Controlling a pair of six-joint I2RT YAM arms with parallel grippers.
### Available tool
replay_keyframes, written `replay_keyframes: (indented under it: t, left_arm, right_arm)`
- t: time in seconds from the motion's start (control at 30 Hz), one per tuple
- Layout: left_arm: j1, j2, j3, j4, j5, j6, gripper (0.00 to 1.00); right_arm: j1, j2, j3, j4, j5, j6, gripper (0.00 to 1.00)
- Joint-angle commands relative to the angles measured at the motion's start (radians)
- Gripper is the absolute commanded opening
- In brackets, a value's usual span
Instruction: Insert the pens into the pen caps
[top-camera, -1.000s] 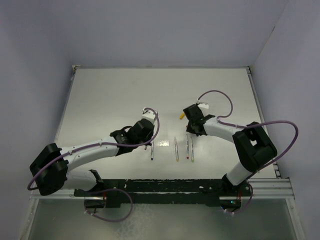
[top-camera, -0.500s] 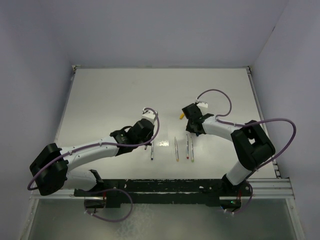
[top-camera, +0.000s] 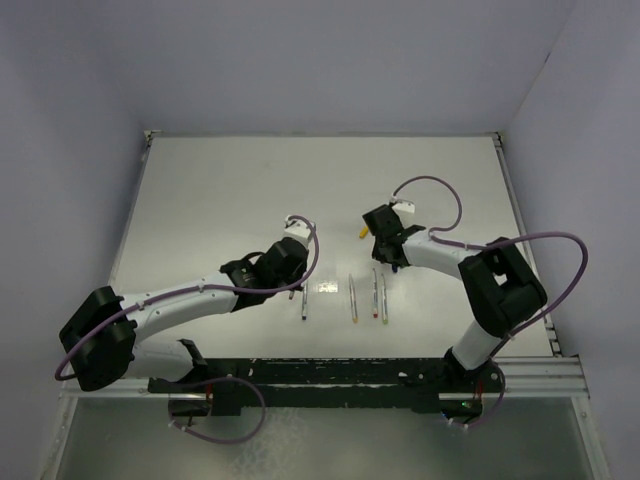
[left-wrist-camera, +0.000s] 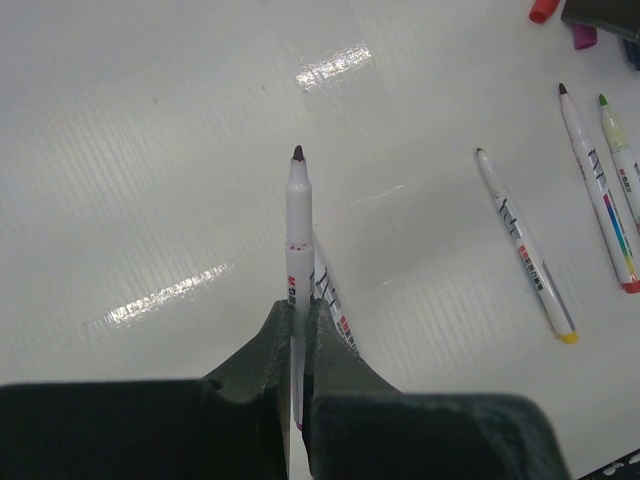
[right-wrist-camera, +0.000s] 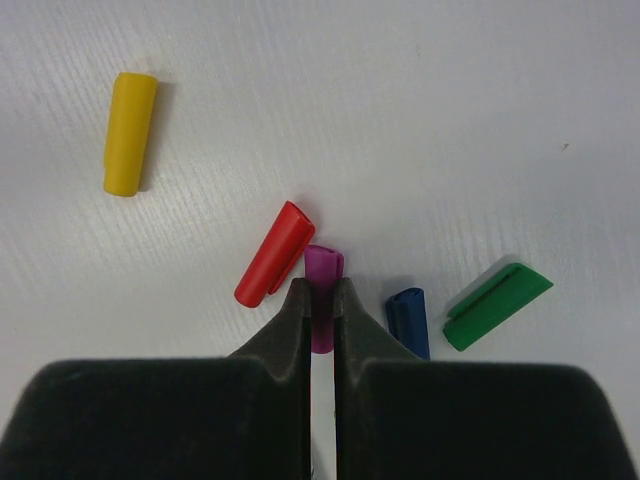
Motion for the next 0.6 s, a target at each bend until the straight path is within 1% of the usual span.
replay_keyframes:
  t: [0.0, 0.2, 0.33, 0.53, 0.57]
  left_arm:
    - [0.006, -0.005, 0.005, 0.012, -0.015, -0.002, 0.00]
    - [0.006, 0.011, 0.026, -0.009, -0.020, 0.004, 0.00]
    - [0.006, 0.020, 0.055, -0.010, -0.027, 0.012, 0.00]
    - [0.006, -0.023, 0.047, 0.094, 0.019, 0.050, 0.00]
    - [0.006, -0.028, 0.049, 0.109, 0.024, 0.056, 0.00]
  right_arm:
    - [0.004, 0.050, -0.039, -0.068, -0.063, -0.013, 0.00]
    - [0.004, -0.008, -0.009, -0.066, -0.061, -0.059, 0.00]
    - [0.004, -0.078, 0.028, -0.057, -0.033, -0.112, 0.00]
    - [0.003, -0.224, 0.056, -0.020, -0.007, -0.199, 0.00]
    - [0.002, -0.255, 0.052, 0.011, -0.011, -0.212, 0.00]
